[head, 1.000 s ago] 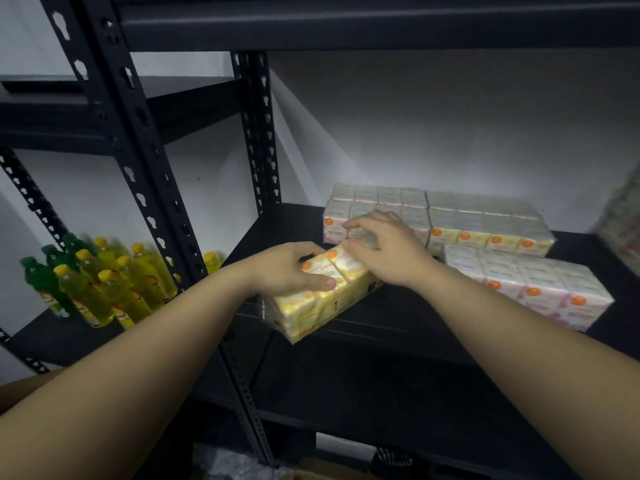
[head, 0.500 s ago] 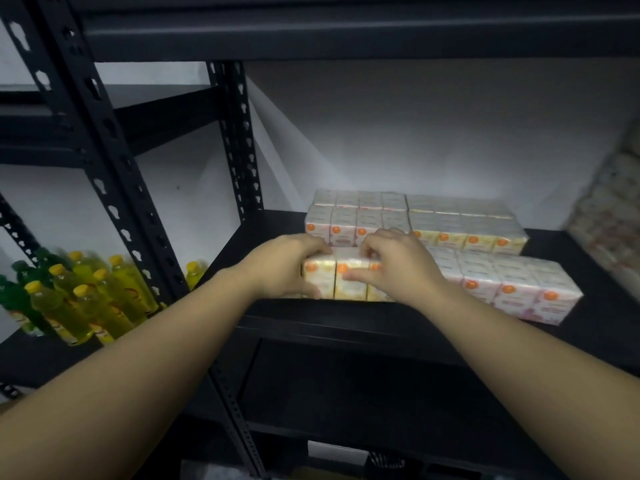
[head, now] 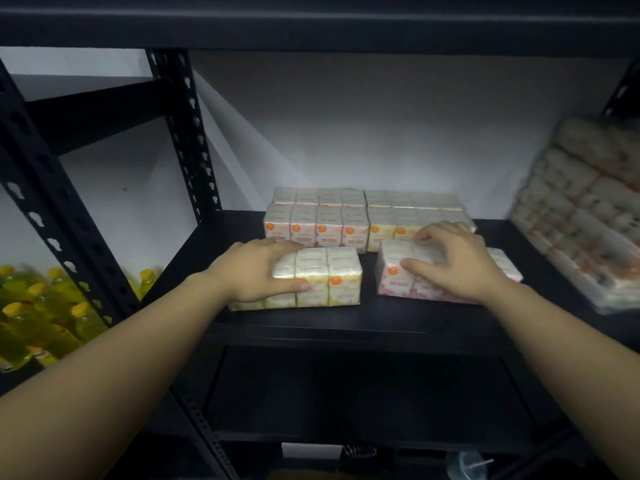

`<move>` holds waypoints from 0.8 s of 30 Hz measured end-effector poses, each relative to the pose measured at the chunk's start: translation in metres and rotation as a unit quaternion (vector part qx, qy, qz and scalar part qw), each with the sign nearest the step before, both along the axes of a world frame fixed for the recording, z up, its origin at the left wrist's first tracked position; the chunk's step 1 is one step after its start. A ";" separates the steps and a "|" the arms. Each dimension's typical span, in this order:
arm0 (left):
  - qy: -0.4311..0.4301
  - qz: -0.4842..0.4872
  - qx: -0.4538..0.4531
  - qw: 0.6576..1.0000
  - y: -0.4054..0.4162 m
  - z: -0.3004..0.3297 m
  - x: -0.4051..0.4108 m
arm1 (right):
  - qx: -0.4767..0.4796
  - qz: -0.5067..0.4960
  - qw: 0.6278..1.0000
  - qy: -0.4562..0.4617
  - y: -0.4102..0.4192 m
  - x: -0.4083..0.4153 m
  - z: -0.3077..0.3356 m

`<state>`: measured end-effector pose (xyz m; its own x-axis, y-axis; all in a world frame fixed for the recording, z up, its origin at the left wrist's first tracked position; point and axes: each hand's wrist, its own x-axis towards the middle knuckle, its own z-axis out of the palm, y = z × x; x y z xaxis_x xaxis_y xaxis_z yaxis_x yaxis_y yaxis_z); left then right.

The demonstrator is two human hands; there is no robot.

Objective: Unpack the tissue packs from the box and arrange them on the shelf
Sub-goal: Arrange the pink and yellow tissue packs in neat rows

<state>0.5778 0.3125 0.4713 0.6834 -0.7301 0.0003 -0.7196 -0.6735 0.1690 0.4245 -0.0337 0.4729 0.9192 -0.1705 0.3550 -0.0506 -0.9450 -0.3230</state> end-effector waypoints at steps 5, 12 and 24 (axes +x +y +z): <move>0.030 -0.055 -0.038 0.997 0.016 0.004 0.006 | -0.006 -0.054 0.997 0.053 -0.052 -0.037 -0.002; 0.007 -0.063 -0.052 0.997 0.020 -0.004 0.001 | 0.021 -0.056 0.998 0.033 -0.051 -0.037 -0.013; 0.022 -0.052 -0.072 0.996 0.028 -0.005 -0.016 | 0.008 0.022 0.999 0.044 0.024 0.045 -0.014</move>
<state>0.5616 0.3403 0.4660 0.6050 -0.7921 0.0812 -0.7743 -0.5616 0.2917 0.4690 -0.0093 0.4591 0.9537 -0.1347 0.2691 -0.0387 -0.9417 -0.3343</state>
